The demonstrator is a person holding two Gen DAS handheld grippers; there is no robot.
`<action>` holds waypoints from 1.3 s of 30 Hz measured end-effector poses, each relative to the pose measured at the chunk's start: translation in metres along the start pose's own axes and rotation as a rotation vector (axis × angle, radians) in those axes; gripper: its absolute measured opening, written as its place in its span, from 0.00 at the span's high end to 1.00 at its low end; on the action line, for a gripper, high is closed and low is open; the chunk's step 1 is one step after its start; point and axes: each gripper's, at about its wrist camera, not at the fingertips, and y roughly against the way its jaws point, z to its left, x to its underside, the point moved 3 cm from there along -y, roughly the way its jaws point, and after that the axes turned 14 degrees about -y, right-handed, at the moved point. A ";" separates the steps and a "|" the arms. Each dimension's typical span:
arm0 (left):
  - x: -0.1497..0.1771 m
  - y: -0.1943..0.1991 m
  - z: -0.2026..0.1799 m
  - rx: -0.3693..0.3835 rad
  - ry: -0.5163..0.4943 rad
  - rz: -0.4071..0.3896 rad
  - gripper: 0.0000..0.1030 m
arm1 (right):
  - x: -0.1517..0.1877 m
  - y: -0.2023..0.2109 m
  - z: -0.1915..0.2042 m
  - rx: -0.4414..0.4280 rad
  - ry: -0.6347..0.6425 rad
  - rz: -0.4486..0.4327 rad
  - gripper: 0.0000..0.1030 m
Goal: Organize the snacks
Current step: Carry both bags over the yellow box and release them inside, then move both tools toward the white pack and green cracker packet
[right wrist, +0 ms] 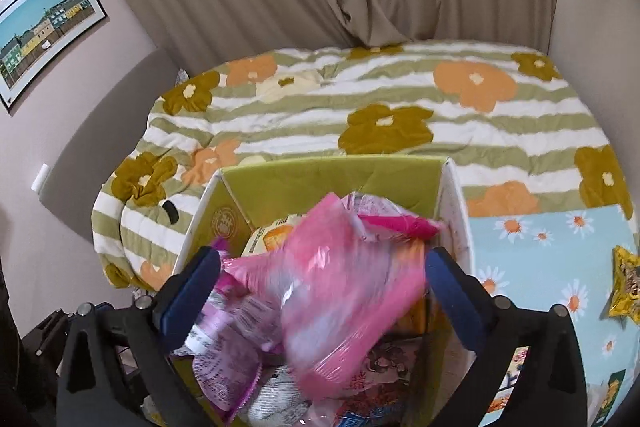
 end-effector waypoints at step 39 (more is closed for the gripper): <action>-0.009 0.018 -0.348 0.149 -0.180 -0.050 0.05 | 0.061 0.250 -0.281 0.271 -0.032 -0.148 0.01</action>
